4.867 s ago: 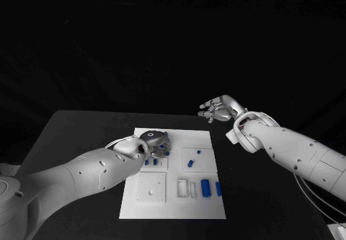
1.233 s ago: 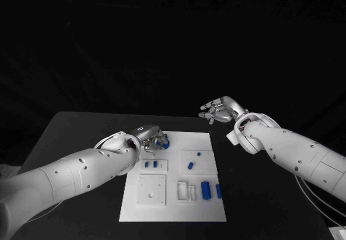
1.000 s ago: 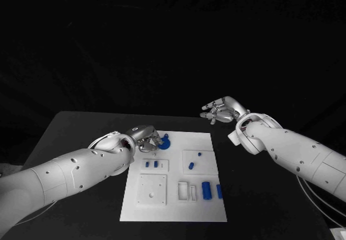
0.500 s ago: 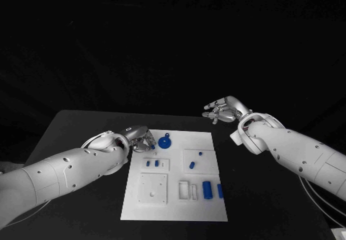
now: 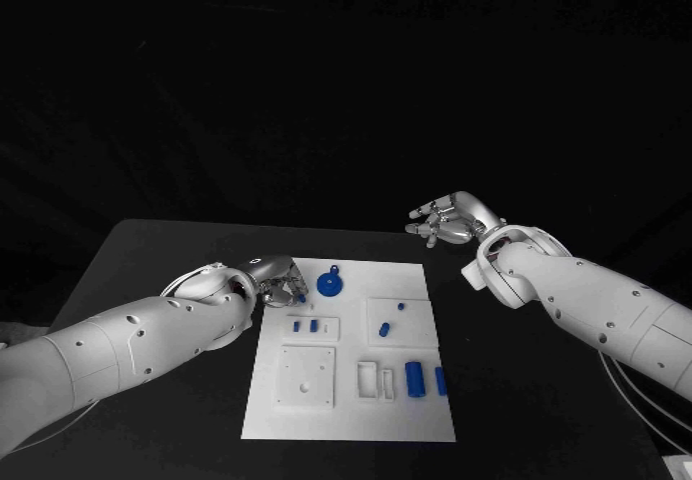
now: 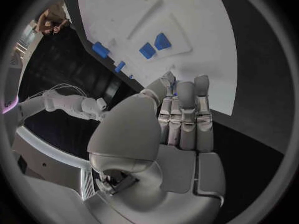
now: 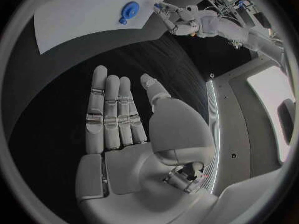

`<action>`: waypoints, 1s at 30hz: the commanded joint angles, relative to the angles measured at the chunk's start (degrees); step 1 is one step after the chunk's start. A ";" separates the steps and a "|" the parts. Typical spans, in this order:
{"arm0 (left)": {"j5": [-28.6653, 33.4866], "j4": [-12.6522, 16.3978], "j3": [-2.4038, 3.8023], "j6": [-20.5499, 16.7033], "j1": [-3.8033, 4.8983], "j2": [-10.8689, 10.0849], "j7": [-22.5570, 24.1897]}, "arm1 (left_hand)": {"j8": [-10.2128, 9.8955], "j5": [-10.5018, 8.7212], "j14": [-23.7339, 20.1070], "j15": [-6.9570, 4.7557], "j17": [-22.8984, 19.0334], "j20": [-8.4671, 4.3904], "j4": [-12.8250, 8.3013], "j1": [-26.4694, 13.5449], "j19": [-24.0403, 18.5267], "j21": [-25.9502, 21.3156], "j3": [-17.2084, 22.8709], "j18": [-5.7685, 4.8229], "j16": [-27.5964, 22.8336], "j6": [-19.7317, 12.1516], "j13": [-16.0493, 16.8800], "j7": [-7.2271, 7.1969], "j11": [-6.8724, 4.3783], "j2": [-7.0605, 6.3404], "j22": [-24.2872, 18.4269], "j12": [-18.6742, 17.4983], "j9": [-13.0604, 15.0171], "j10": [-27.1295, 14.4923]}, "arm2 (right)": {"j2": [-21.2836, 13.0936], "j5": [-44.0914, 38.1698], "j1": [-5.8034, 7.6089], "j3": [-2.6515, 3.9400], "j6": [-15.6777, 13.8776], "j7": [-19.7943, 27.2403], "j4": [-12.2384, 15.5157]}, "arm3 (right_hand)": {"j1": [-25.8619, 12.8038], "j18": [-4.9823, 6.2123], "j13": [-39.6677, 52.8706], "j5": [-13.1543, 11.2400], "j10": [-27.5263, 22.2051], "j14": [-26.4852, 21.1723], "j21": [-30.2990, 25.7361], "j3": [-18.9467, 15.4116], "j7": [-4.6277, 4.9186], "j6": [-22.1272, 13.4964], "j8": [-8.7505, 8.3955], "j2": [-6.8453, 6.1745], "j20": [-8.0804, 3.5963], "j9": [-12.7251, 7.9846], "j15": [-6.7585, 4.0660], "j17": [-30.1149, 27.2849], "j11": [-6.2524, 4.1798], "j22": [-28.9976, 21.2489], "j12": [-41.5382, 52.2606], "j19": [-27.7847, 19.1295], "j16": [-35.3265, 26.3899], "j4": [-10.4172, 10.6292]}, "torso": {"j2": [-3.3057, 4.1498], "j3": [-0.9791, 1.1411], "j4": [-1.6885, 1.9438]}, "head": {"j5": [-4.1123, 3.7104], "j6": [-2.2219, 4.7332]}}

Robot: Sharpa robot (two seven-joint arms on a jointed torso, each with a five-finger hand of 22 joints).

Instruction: Assemble the parts on the task board

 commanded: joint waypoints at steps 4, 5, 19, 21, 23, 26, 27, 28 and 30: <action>-0.07 -0.63 -0.19 0.97 -0.33 0.70 0.48 | 0.07 -0.22 0.26 -0.07 0.03 0.02 0.00 0.16 -0.05 0.05 -0.24 0.89 -0.02 0.17 -0.06 0.09 -0.02 0.66 1.15 0.22 0.07 -0.26 | 0.10 0.06 0.00 0.02 0.22 0.60 0.04 | -0.34 -0.86 -0.06 0.33 -0.12 -0.35 0.15 0.07 0.07 0.51 -0.08 -0.20 0.05 -0.02 -0.05 -0.06 -0.01 -0.06 0.22 -0.43 0.21 -0.05 | 0.01 -0.02 -0.03 | -0.07 0.00; -0.07 -0.74 -0.21 0.90 -0.38 0.78 0.52 | 0.09 -0.22 0.30 -0.07 0.04 0.02 0.02 0.17 -0.02 0.06 -0.24 0.89 -0.01 0.19 -0.05 0.08 -0.04 0.70 1.15 0.23 0.08 -0.22 | 0.11 0.06 0.00 0.02 0.23 0.61 0.03 | -0.34 -0.86 -0.06 0.33 -0.12 -0.35 0.15 0.07 0.07 0.51 -0.08 -0.20 0.05 -0.02 -0.05 -0.06 -0.01 -0.06 0.22 -0.43 0.21 -0.05 | 0.01 -0.02 -0.03 | -0.07 0.00; -0.10 -2.22 -0.31 0.97 -0.73 2.23 0.51 | 0.07 -0.20 0.34 -0.08 0.06 0.00 0.05 0.21 0.10 0.04 -0.30 0.90 0.00 0.13 -0.05 0.09 -0.03 0.70 1.13 0.22 0.07 -0.26 | 0.23 0.06 0.00 0.02 0.24 0.64 0.06 | -0.39 -0.85 -0.12 0.39 -0.10 -0.35 0.74 0.20 0.08 0.50 -0.08 -0.14 0.03 -0.02 -0.06 -0.14 -0.02 -0.54 0.23 -0.62 0.27 -0.18 | 0.01 0.02 -0.04 | -0.18 -0.03; -0.10 -2.50 -0.34 1.12 -0.77 2.39 0.53 | 0.07 -0.23 0.35 -0.06 0.08 0.01 0.11 0.18 0.12 0.02 -0.29 0.91 0.01 0.04 -0.06 0.11 0.00 0.79 1.14 0.22 0.07 -0.34 | 0.24 0.06 0.00 0.02 0.24 0.65 0.05 | -0.39 -0.85 -0.12 0.39 -0.10 -0.35 0.74 0.20 0.08 0.50 -0.08 -0.14 0.03 -0.02 -0.06 -0.14 -0.02 -0.54 0.23 -0.62 0.27 -0.18 | 0.01 0.05 -0.04 | -0.29 -0.06; -0.09 -2.84 -0.38 1.28 -0.81 2.58 0.56 | 0.07 -0.23 0.35 -0.06 0.08 0.01 0.11 0.18 0.12 0.02 -0.29 0.91 0.01 0.04 -0.06 0.11 0.00 0.79 1.14 0.22 0.07 -0.34 | 0.27 0.06 0.00 0.02 0.24 0.66 0.06 | -0.39 -0.85 -0.12 0.39 -0.10 -0.35 0.74 0.20 0.08 0.50 -0.08 -0.14 0.03 -0.02 -0.06 -0.14 -0.02 -0.54 0.23 -0.62 0.27 -0.18 | 0.01 0.05 -0.06 | -0.32 -0.04; -0.07 -3.18 -0.46 1.46 -0.87 2.79 0.62 | 0.07 -0.23 0.35 -0.06 0.08 0.01 0.11 0.18 0.12 0.02 -0.29 0.91 0.01 0.04 -0.06 0.11 0.00 0.79 1.14 0.22 0.07 -0.34 | 0.29 0.06 0.00 0.02 0.24 0.67 0.07 | -0.39 -0.85 -0.12 0.39 -0.10 -0.35 0.74 0.20 0.08 0.50 -0.08 -0.14 0.03 -0.02 -0.06 -0.14 -0.02 -0.54 0.23 -0.62 0.27 -0.18 | 0.02 0.05 -0.06 | -0.40 -0.04; -0.06 -3.25 -0.49 1.52 -0.89 2.86 0.63 | 0.07 -0.23 0.35 -0.06 0.08 0.01 0.11 0.18 0.12 0.02 -0.29 0.91 0.01 0.04 -0.06 0.11 0.00 0.79 1.14 0.22 0.07 -0.34 | 0.29 0.06 0.00 0.02 0.24 0.67 0.07 | -0.39 -0.85 -0.12 0.39 -0.10 -0.35 0.74 0.20 0.08 0.50 -0.08 -0.14 0.03 -0.02 -0.06 -0.14 -0.02 -0.54 0.23 -0.62 0.27 -0.18 | 0.03 0.05 -0.08 | -0.42 -0.02; -0.05 -3.30 -0.51 1.59 -0.91 2.94 0.65 | 0.07 -0.23 0.35 -0.06 0.08 0.01 0.11 0.18 0.12 0.02 -0.29 0.91 0.01 0.04 -0.06 0.11 0.00 0.79 1.14 0.22 0.07 -0.34 | 0.28 0.06 0.00 0.02 0.24 0.67 0.07 | -0.39 -0.85 -0.12 0.39 -0.10 -0.35 0.74 0.20 0.08 0.50 -0.08 -0.14 0.03 -0.02 -0.06 -0.14 -0.02 -0.54 0.23 -0.62 0.27 -0.18 | 0.02 0.04 -0.05 | -0.44 -0.04; -0.04 -3.37 -0.55 1.75 -0.95 3.07 0.67 | 0.07 -0.23 0.35 -0.06 0.08 0.01 0.11 0.18 0.12 0.02 -0.29 0.91 0.01 0.04 -0.06 0.11 0.00 0.79 1.14 0.22 0.07 -0.34 | 0.28 0.06 0.00 0.02 0.23 0.67 0.08 | -0.39 -0.85 -0.12 0.39 -0.10 -0.35 0.74 0.20 0.08 0.50 -0.08 -0.14 0.03 -0.02 -0.06 -0.14 -0.02 -0.54 0.23 -0.62 0.27 -0.18 | 0.03 0.05 -0.03 | -0.50 -0.06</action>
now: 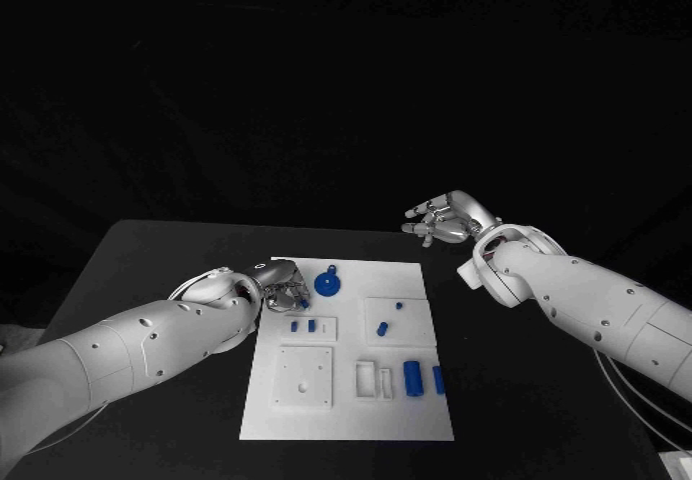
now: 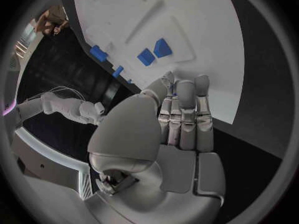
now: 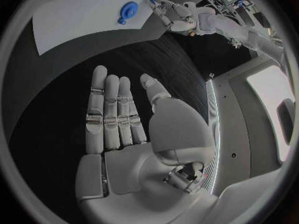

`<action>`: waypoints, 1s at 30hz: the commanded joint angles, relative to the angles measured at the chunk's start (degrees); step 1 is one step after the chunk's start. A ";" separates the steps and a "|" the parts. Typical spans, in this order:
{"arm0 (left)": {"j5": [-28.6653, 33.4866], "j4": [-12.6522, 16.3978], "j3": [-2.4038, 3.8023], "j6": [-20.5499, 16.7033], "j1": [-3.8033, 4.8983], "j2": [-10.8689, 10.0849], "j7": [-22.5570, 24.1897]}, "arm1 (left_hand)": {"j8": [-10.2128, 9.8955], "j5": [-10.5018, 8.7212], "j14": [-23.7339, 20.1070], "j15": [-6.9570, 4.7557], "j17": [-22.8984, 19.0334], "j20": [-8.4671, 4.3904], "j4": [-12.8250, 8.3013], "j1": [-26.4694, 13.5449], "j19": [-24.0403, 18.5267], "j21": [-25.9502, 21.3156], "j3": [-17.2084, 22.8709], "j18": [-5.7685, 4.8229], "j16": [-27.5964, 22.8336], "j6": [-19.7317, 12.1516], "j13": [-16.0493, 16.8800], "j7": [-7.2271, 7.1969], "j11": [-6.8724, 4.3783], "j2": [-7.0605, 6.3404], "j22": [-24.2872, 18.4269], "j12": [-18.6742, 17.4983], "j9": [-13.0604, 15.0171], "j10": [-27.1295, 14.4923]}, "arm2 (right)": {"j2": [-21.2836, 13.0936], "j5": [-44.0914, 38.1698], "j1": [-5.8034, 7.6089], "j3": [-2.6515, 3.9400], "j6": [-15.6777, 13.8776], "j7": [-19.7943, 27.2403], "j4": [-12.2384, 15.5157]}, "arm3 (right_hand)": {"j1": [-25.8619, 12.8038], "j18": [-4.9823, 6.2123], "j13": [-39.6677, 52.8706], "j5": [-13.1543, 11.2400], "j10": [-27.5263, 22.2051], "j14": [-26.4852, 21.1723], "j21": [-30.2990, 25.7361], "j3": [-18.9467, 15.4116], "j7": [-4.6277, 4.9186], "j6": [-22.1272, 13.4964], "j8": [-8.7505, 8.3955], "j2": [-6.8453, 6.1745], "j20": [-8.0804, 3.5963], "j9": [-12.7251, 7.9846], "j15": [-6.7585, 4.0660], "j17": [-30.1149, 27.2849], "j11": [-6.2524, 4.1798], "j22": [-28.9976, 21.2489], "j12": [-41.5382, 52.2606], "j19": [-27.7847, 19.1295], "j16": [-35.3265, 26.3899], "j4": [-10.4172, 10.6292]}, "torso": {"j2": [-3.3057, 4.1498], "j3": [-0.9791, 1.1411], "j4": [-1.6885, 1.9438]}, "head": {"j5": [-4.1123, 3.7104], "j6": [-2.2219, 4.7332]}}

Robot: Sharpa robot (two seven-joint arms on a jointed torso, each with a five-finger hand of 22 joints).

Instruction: Assemble the parts on the task board

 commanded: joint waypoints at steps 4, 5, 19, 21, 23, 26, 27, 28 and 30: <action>0.00 -0.11 -0.13 1.57 -0.12 0.56 0.50 | 0.08 -0.25 0.32 -0.07 0.11 0.01 0.11 -0.06 0.12 -0.04 -0.26 0.94 0.01 0.00 -0.04 0.12 0.02 0.59 1.15 0.22 0.09 -0.39 | 0.05 0.01 0.00 0.02 0.24 0.60 0.09 | -0.39 -0.86 -0.06 0.39 -0.10 -0.36 0.09 0.20 0.08 0.50 -0.08 -0.14 -0.18 -0.02 -0.06 -0.05 -0.03 -0.05 0.23 -0.40 0.28 -0.18 | -0.01 -0.01 0.04 | -0.16 -0.01; 0.00 -0.12 -0.16 1.76 -0.13 0.60 0.46 | 0.08 -0.25 0.32 -0.07 0.11 0.01 0.11 -0.06 0.12 -0.04 -0.26 0.94 0.01 0.00 -0.04 0.12 0.02 0.59 1.15 0.22 0.09 -0.39 | 0.05 0.01 0.00 0.02 0.25 0.60 0.09 | -0.39 -0.86 -0.06 0.39 -0.10 -0.36 0.09 0.20 0.08 0.50 -0.08 -0.14 -0.18 -0.02 -0.06 -0.05 -0.03 -0.05 0.23 -0.40 0.28 -0.18 | -0.02 -0.02 0.06 | -0.17 -0.03; -0.26 0.13 -0.51 3.32 -0.14 0.79 -0.78 | 0.08 -0.30 0.19 -0.02 0.11 0.03 0.04 0.02 0.05 -0.09 -0.18 0.94 -0.04 -0.17 -0.04 0.19 0.09 0.70 1.18 0.23 0.09 -0.58 | 0.05 0.01 0.00 0.02 0.32 0.58 0.13 | -0.47 -0.85 -0.08 0.39 -0.05 -0.35 0.40 0.25 0.08 0.50 -0.08 -0.13 -0.19 -0.02 -0.07 -0.09 -0.03 -0.33 0.24 -0.47 0.30 -0.24 | -0.02 -0.08 0.07 | -0.25 -0.13; -0.28 0.18 -0.55 3.32 -0.14 0.82 -0.76 | 0.08 -0.30 0.19 -0.02 0.11 0.03 0.04 0.02 0.05 -0.09 -0.18 0.94 -0.04 -0.17 -0.04 0.19 0.09 0.70 1.18 0.23 0.09 -0.58 | 0.06 0.01 0.00 0.02 0.32 0.57 0.13 | -0.47 -0.85 -0.08 0.39 -0.05 -0.35 0.40 0.25 0.08 0.50 -0.08 -0.13 -0.19 -0.02 -0.07 -0.09 -0.03 -0.33 0.24 -0.47 0.30 -0.24 | -0.02 -0.08 0.07 | -0.25 -0.13; -0.31 0.24 -0.59 3.26 -0.14 0.83 -0.70 | 0.08 -0.30 0.19 -0.02 0.11 0.03 0.04 0.02 0.05 -0.09 -0.18 0.94 -0.04 -0.17 -0.04 0.19 0.09 0.70 1.18 0.23 0.09 -0.58 | 0.07 0.01 0.00 0.02 0.33 0.57 0.13 | -0.47 -0.85 -0.08 0.39 -0.05 -0.35 0.40 0.25 0.08 0.50 -0.08 -0.13 -0.19 -0.02 -0.07 -0.09 -0.03 -0.33 0.24 -0.47 0.30 -0.24 | -0.02 -0.07 0.10 | -0.23 -0.14; -0.34 0.31 -0.62 3.00 -0.14 0.81 -0.52 | 0.08 -0.30 0.19 -0.02 0.11 0.03 0.04 0.02 0.05 -0.09 -0.18 0.94 -0.04 -0.17 -0.04 0.19 0.09 0.70 1.18 0.23 0.09 -0.58 | 0.06 0.01 0.00 0.02 0.33 0.56 0.12 | -0.47 -0.85 -0.08 0.39 -0.05 -0.35 0.40 0.25 0.08 0.50 -0.08 -0.13 -0.19 -0.02 -0.07 -0.09 -0.03 -0.33 0.24 -0.47 0.30 -0.24 | -0.02 -0.06 0.11 | -0.22 -0.13; -0.35 0.33 -0.63 2.86 -0.14 0.80 -0.42 | 0.08 -0.30 0.19 -0.02 0.11 0.03 0.04 0.02 0.05 -0.09 -0.18 0.94 -0.04 -0.17 -0.04 0.19 0.09 0.70 1.18 0.23 0.09 -0.58 | 0.05 0.01 0.00 0.02 0.34 0.56 0.13 | -0.47 -0.85 -0.08 0.39 -0.05 -0.35 0.40 0.25 0.08 0.50 -0.08 -0.13 -0.19 -0.02 -0.07 -0.09 -0.03 -0.33 0.24 -0.47 0.30 -0.24 | -0.02 -0.06 0.12 | -0.22 -0.13; -0.37 0.34 -0.65 2.67 -0.14 0.80 -0.31 | 0.08 -0.30 0.19 -0.02 0.11 0.03 0.04 0.02 0.05 -0.09 -0.18 0.94 -0.04 -0.17 -0.04 0.19 0.09 0.70 1.18 0.23 0.09 -0.58 | 0.05 0.01 0.00 0.02 0.34 0.56 0.13 | -0.47 -0.85 -0.08 0.39 -0.05 -0.35 0.40 0.25 0.08 0.50 -0.08 -0.13 -0.19 -0.02 -0.07 -0.09 -0.03 -0.33 0.24 -0.47 0.30 -0.24 | -0.01 -0.04 0.11 | -0.23 -0.14; -0.41 0.35 -0.67 2.16 -0.14 0.81 -0.06 | 0.09 -0.34 0.14 -0.03 0.12 0.03 -0.02 0.07 0.00 -0.08 -0.21 0.97 -0.05 -0.15 -0.03 0.19 0.08 0.68 1.18 0.23 0.09 -0.55 | 0.04 0.01 0.00 0.02 0.34 0.55 0.14 | -0.47 -0.85 -0.08 0.39 -0.05 -0.35 0.40 0.25 0.08 0.50 -0.08 -0.13 -0.19 -0.02 -0.07 -0.09 -0.03 -0.33 0.24 -0.47 0.30 -0.24 | -0.01 -0.04 0.13 | -0.26 -0.13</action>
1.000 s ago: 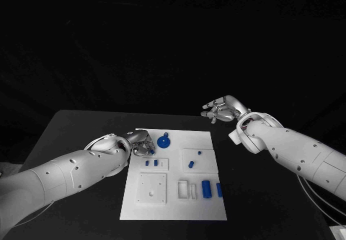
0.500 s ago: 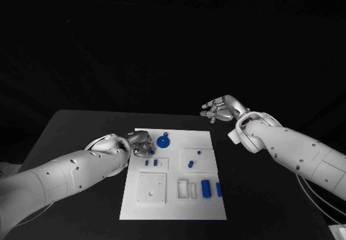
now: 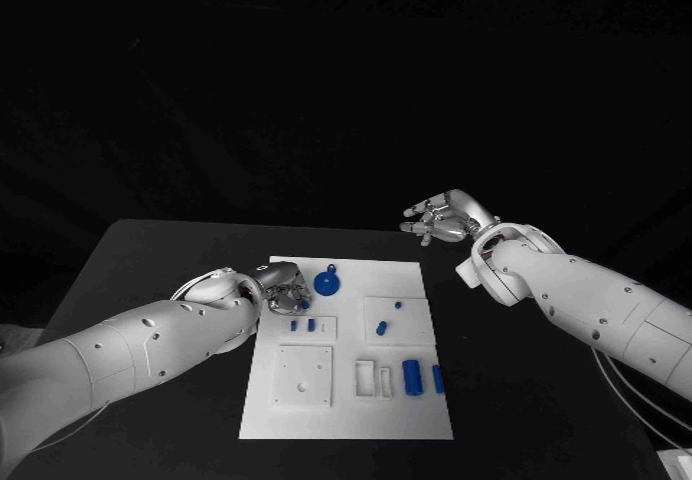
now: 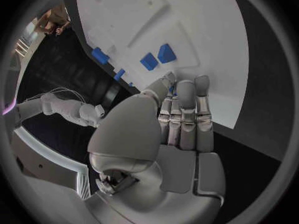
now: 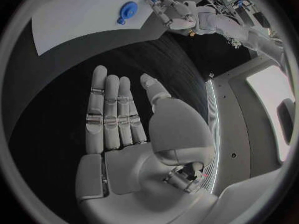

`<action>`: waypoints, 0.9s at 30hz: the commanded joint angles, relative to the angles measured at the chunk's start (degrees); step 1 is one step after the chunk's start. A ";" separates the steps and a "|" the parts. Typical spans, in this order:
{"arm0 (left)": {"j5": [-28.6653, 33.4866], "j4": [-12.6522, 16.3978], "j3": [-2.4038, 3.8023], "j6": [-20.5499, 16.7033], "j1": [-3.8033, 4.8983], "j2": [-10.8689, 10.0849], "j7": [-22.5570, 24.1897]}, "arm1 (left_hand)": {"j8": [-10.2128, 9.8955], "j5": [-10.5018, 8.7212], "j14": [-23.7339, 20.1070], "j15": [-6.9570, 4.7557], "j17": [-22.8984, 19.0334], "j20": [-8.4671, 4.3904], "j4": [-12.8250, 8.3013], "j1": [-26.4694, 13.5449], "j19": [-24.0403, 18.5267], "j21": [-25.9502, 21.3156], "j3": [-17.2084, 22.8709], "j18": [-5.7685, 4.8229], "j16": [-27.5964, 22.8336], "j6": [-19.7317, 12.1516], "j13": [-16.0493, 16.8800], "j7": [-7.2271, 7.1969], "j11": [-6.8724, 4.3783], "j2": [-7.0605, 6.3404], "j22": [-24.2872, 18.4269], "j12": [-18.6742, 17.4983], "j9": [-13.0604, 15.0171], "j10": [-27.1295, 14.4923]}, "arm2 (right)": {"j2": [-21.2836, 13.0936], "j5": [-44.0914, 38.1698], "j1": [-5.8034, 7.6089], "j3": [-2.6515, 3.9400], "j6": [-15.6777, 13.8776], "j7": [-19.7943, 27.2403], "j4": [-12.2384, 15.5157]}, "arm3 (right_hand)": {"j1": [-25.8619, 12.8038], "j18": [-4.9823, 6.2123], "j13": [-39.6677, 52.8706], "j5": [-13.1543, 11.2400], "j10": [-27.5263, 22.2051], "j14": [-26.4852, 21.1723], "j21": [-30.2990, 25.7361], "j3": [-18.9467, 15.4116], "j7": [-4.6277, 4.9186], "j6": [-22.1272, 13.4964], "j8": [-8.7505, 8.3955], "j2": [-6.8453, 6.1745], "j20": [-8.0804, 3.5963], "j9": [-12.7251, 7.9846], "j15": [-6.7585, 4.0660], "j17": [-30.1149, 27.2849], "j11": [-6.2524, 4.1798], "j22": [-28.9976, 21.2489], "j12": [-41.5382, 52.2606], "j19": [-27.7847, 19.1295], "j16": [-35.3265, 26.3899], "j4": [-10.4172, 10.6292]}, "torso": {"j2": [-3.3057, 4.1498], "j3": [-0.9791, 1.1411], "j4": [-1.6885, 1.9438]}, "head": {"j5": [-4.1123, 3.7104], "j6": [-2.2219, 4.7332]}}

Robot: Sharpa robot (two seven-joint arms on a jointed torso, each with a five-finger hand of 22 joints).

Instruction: Assemble the parts on the task board

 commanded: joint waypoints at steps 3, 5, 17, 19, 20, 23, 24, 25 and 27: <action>-0.39 0.32 -0.22 -0.22 -0.23 0.28 0.98 | 0.30 -0.48 0.16 -0.04 0.08 0.03 -0.03 0.11 0.01 -0.08 -0.22 1.01 -0.03 -0.05 -0.04 0.28 -0.12 0.70 1.18 0.22 0.07 -0.37 | 0.02 -0.01 0.00 0.02 0.33 0.52 0.11 | -0.47 -0.85 -0.09 0.39 -0.05 -0.35 0.40 0.25 0.08 0.50 -0.08 -0.13 0.02 -0.02 -0.07 -0.09 -0.03 -0.05 0.24 -0.27 0.30 -0.24 | 0.00 0.02 0.01 | -0.02 0.04; -0.41 0.29 -0.23 -0.77 -0.23 0.37 1.20 | 0.29 -0.51 0.26 -0.03 0.11 0.03 -0.04 0.17 0.08 -0.05 -0.21 1.03 0.05 -0.16 -0.04 0.31 -0.09 0.71 1.18 0.23 0.06 -0.44 | 0.02 -0.01 0.00 0.02 0.32 0.52 0.11 | -0.47 -0.85 -0.09 0.39 -0.05 -0.35 0.40 0.25 0.08 0.50 -0.08 -0.13 0.02 -0.02 -0.07 -0.09 -0.03 -0.05 0.24 -0.27 0.30 -0.24 | 0.01 0.03 -0.02 | -0.02 0.08; -0.83 0.14 -0.25 -0.94 -0.22 0.79 0.89 | 0.30 -0.43 0.21 -0.01 0.13 0.04 -0.03 0.25 0.09 -0.01 -0.17 1.07 0.10 -0.14 -0.03 0.32 -0.09 0.77 1.20 0.23 0.07 -0.43 | -0.03 -0.01 0.00 0.02 0.34 0.53 0.08 | -0.53 -0.86 -0.11 0.41 -0.05 -0.36 0.63 0.26 0.08 0.51 -0.07 -0.11 0.02 -0.02 -0.06 -0.12 -0.03 -0.32 0.23 -0.36 0.30 -0.21 | 0.00 0.04 -0.03 | -0.18 0.06; -0.90 0.16 -0.25 -0.85 -0.22 0.82 0.77 | 0.28 -0.46 0.14 0.00 0.12 0.06 0.00 0.22 0.05 -0.01 -0.17 1.07 0.07 -0.21 -0.04 0.34 -0.06 0.76 1.20 0.22 0.06 -0.52 | -0.03 -0.01 0.00 0.02 0.34 0.53 0.08 | -0.53 -0.86 -0.11 0.41 -0.05 -0.36 0.63 0.26 0.08 0.51 -0.07 -0.11 0.02 -0.02 -0.06 -0.12 -0.03 -0.32 0.23 -0.36 0.30 -0.21 | 0.01 0.05 -0.04 | -0.21 0.05; -0.95 0.16 -0.25 -0.80 -0.22 0.84 0.72 | 0.28 -0.50 0.11 0.03 0.12 0.07 0.02 0.19 0.02 -0.02 -0.18 1.07 0.06 -0.27 -0.04 0.35 -0.03 0.76 1.19 0.22 0.05 -0.62 | -0.04 -0.01 0.00 0.02 0.34 0.53 0.08 | -0.53 -0.86 -0.11 0.41 -0.05 -0.36 0.63 0.26 0.08 0.51 -0.07 -0.11 0.02 -0.02 -0.06 -0.12 -0.03 -0.32 0.23 -0.36 0.30 -0.21 | 0.01 0.05 -0.05 | -0.24 0.07; -1.03 0.13 -0.25 -0.30 -0.22 0.87 0.21 | 0.28 -0.50 0.05 0.05 0.11 0.09 -0.02 0.24 0.00 -0.01 -0.14 1.08 0.05 -0.32 -0.04 0.36 0.01 0.71 1.20 0.22 0.05 -0.76 | -0.07 0.00 0.00 0.02 0.35 0.54 0.06 | -0.53 -0.86 -0.11 0.41 -0.05 -0.36 0.63 0.26 0.08 0.51 -0.07 -0.11 0.02 -0.02 -0.06 -0.12 -0.03 -0.32 0.23 -0.36 0.30 -0.21 | 0.00 0.04 -0.03 | -0.29 0.09; -1.01 0.09 -0.25 0.04 -0.22 0.89 -0.07 | 0.29 -0.48 0.00 0.09 0.10 0.11 -0.02 0.23 -0.03 -0.01 -0.12 1.10 0.04 -0.36 -0.04 0.38 0.07 0.68 1.20 0.22 0.05 -0.93 | -0.08 0.00 0.00 0.02 0.34 0.54 0.06 | -0.53 -0.86 -0.11 0.41 -0.05 -0.36 0.63 0.26 0.08 0.51 -0.07 -0.11 0.02 -0.02 -0.06 -0.12 -0.03 -0.32 0.23 -0.36 0.30 -0.21 | 0.00 0.04 -0.03 | -0.29 0.09; -1.07 0.05 -0.25 0.33 -0.22 0.90 -0.31 | 0.28 -0.53 -0.11 0.15 0.07 0.15 0.01 0.17 -0.09 -0.03 -0.09 1.10 -0.01 -0.42 -0.05 0.40 0.15 0.66 1.20 0.22 0.05 -1.19 | -0.09 0.00 0.00 0.02 0.34 0.54 0.06 | -0.53 -0.86 -0.11 0.41 -0.05 -0.36 0.63 0.26 0.08 0.51 -0.07 -0.11 0.02 -0.02 -0.06 -0.12 -0.03 -0.32 0.23 -0.36 0.30 -0.21 | 0.00 0.05 -0.02 | -0.30 0.08; -1.36 -0.03 -0.25 1.06 -0.22 0.93 -0.97 | 0.28 -0.70 -0.45 0.31 0.03 0.28 0.07 0.08 -0.32 -0.11 -0.03 1.12 -0.06 -0.62 -0.04 0.46 0.37 0.57 1.20 0.23 0.04 -1.90 | -0.11 0.02 0.00 0.02 0.34 0.54 0.06 | -0.53 -0.86 -0.11 0.41 -0.05 -0.36 0.63 0.26 0.08 0.51 -0.07 -0.11 0.02 -0.02 -0.06 -0.12 -0.03 -0.32 0.23 -0.36 0.30 -0.21 | 0.00 0.05 -0.02 | -0.30 0.08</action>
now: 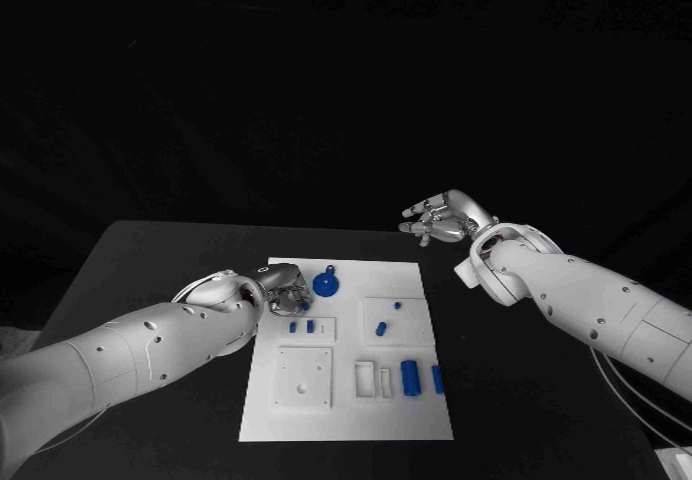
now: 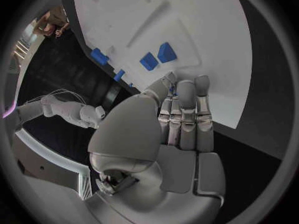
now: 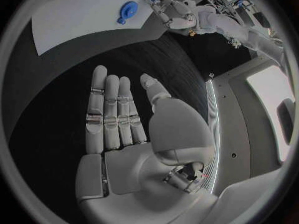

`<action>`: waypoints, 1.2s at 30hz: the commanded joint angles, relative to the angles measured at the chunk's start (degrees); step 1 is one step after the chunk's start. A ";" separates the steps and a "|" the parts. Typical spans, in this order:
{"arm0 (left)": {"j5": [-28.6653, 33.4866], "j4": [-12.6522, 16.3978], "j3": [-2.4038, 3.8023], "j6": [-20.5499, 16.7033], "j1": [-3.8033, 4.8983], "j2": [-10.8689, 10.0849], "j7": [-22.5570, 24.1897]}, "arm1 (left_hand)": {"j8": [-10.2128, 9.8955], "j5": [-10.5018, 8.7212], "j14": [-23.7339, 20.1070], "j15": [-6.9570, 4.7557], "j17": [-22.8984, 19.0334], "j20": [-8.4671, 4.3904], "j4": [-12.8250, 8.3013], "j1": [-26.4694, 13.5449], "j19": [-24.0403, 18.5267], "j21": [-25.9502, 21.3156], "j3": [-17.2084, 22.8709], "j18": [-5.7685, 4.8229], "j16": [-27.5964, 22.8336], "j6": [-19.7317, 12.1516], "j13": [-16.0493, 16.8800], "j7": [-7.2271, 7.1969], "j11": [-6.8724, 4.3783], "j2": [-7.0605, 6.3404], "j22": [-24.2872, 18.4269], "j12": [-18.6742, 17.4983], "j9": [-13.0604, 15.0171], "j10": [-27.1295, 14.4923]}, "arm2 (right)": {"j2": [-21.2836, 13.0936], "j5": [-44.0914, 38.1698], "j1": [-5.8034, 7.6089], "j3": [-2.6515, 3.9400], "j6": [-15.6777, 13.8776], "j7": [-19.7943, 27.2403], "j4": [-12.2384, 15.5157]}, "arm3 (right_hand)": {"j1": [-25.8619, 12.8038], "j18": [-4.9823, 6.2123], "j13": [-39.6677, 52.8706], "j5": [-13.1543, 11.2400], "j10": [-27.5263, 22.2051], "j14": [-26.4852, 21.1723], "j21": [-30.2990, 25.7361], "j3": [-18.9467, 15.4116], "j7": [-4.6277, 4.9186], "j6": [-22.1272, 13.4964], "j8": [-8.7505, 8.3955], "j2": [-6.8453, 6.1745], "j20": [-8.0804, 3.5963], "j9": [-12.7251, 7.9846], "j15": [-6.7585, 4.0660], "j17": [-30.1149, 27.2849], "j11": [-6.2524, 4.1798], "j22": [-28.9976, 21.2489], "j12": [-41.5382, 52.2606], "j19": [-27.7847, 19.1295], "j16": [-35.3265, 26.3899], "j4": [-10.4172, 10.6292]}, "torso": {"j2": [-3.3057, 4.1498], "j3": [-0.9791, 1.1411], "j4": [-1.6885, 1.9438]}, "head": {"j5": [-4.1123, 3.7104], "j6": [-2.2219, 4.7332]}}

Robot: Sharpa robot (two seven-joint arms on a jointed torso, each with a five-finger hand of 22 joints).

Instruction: Assemble the parts on the task board

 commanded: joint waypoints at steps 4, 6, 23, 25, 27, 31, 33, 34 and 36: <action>-1.01 0.05 -0.02 2.97 -0.06 0.32 -1.68 | 0.27 -0.42 -0.81 0.42 -0.08 0.47 0.10 -0.18 -0.59 -0.15 0.16 0.79 -0.01 -0.54 -0.06 0.25 0.38 0.09 1.19 0.22 0.02 -1.41 | -0.04 0.02 0.00 0.02 0.35 0.54 0.07 | -0.53 -0.86 -0.06 0.19 -0.05 -0.36 0.16 0.26 0.08 0.51 -0.07 -0.11 0.02 -0.02 -0.06 -0.06 -0.03 -0.05 0.23 -0.36 0.30 -0.21 | 0.00 -0.01 0.06 | -0.08 -0.03; -1.18 0.02 -0.02 3.45 -0.06 0.31 -2.06 | 0.29 -0.44 -1.14 0.56 -0.14 0.60 0.08 -0.16 -0.80 -0.15 0.32 0.89 0.02 -0.64 -0.06 0.29 0.55 -0.11 1.21 0.22 0.02 -1.90 | -0.03 0.03 0.00 0.02 0.35 0.54 0.04 | -0.53 -0.86 -0.06 0.19 -0.05 -0.36 0.16 0.26 0.08 0.51 -0.07 -0.11 0.02 -0.02 -0.06 -0.06 -0.03 -0.05 0.23 -0.36 0.30 -0.21 | -0.01 -0.02 0.06 | -0.07 -0.05; -1.99 0.05 -0.03 3.42 -0.06 -0.04 -2.15 | 0.25 -0.98 -2.08 1.88 -0.77 1.91 -0.42 -0.32 -1.29 0.32 1.38 2.12 0.86 -4.60 -0.09 -0.15 2.42 -2.20 1.16 0.20 -0.04 -7.85 | 0.06 0.10 -0.01 0.02 0.32 0.65 -0.14 | -0.53 -0.86 -0.06 0.19 -0.05 -0.36 0.16 0.26 0.08 0.51 -0.07 -0.11 0.02 -0.02 -0.06 -0.06 -0.03 -0.05 0.23 -0.36 0.30 -0.21 | 0.00 -0.07 0.03 | 0.00 -0.22; -1.96 0.03 -0.03 2.95 -0.06 -0.11 -2.09 | 0.22 -0.98 -2.01 2.05 -0.88 2.08 -0.49 -0.23 -1.19 0.29 1.34 2.31 0.92 -5.57 -0.09 -0.42 2.69 -2.46 1.14 0.20 -0.06 -8.74 | 0.06 0.10 -0.01 0.02 0.31 0.65 -0.16 | -0.52 -0.87 -0.08 0.19 -0.08 -0.39 0.46 0.24 0.08 0.47 -0.08 -0.13 0.03 -0.02 -0.05 -0.08 -0.02 -0.40 0.20 -0.48 0.30 -0.19 | -0.01 -0.06 0.01 | 0.05 -0.22; -1.93 -0.01 -0.03 2.57 -0.06 -0.17 -2.05 | 0.23 -0.97 -1.96 2.17 -0.98 2.21 -0.54 -0.10 -1.09 0.23 1.21 2.47 0.93 -6.52 -0.08 -0.69 2.87 -2.66 1.12 0.21 -0.05 -9.35 | 0.05 0.11 -0.01 0.02 0.30 0.65 -0.17 | -0.52 -0.87 -0.08 0.19 -0.08 -0.39 0.46 0.24 0.08 0.47 -0.08 -0.13 0.03 -0.02 -0.05 -0.08 -0.02 -0.40 0.20 -0.48 0.30 -0.19 | -0.01 -0.06 0.01 | 0.05 -0.22; -1.86 -0.10 -0.02 1.56 -0.06 -0.36 -1.87 | 0.23 -0.96 -1.96 2.30 -1.16 2.42 -0.52 0.17 -0.99 0.09 0.85 2.72 0.98 -6.95 -0.08 -0.83 3.02 -2.72 1.13 0.22 -0.05 -9.82 | 0.05 0.11 -0.01 0.02 0.32 0.67 -0.19 | -0.52 -0.87 -0.08 0.19 -0.08 -0.39 0.46 0.24 0.08 0.47 -0.08 -0.13 0.03 -0.02 -0.05 -0.08 -0.02 -0.40 0.20 -0.48 0.30 -0.19 | 0.00 -0.06 0.00 | 0.15 -0.13; -1.79 -0.12 -0.01 1.05 -0.06 -0.46 -1.77 | 0.22 -0.95 -1.95 2.32 -1.18 2.43 -0.56 0.25 -0.96 0.08 0.80 2.74 1.00 -7.07 -0.08 -0.86 3.05 -2.76 1.14 0.20 -0.06 -9.89 | 0.05 0.11 -0.01 0.02 0.33 0.68 -0.21 | -0.46 -0.87 -0.11 0.19 -0.12 -0.44 0.47 0.24 0.11 0.38 -0.08 -0.16 0.05 -0.03 -0.03 -0.11 0.00 -0.47 0.16 -0.54 0.26 -0.24 | 0.00 -0.06 0.00 | 0.15 -0.13; -1.74 -0.13 -0.01 0.84 -0.06 -0.51 -1.73 | 0.23 -0.91 -1.98 2.35 -1.28 2.47 -0.65 0.45 -0.90 0.04 0.62 2.83 1.00 -7.17 -0.08 -0.84 3.10 -2.86 1.15 0.21 -0.05 -10.06 | 0.04 0.11 -0.01 0.02 0.33 0.69 -0.22 | -0.46 -0.87 -0.11 0.19 -0.12 -0.44 0.47 0.24 0.11 0.38 -0.08 -0.16 0.05 -0.03 -0.03 -0.11 0.00 -0.47 0.16 -0.54 0.26 -0.24 | -0.01 -0.06 0.01 | 0.17 -0.14; -1.68 -0.13 -0.01 0.53 -0.06 -0.62 -1.69 | 0.23 -0.90 -1.97 2.39 -1.34 2.51 -0.70 0.56 -0.87 0.00 0.47 2.88 1.00 -7.18 -0.08 -0.91 3.17 -2.88 1.15 0.21 -0.05 -10.30 | 0.04 0.11 -0.01 0.02 0.33 0.71 -0.25 | -0.46 -0.87 -0.11 0.19 -0.12 -0.44 0.47 0.24 0.11 0.38 -0.08 -0.16 0.05 -0.03 -0.03 -0.11 0.00 -0.47 0.16 -0.54 0.26 -0.24 | -0.03 -0.06 0.03 | 0.18 -0.12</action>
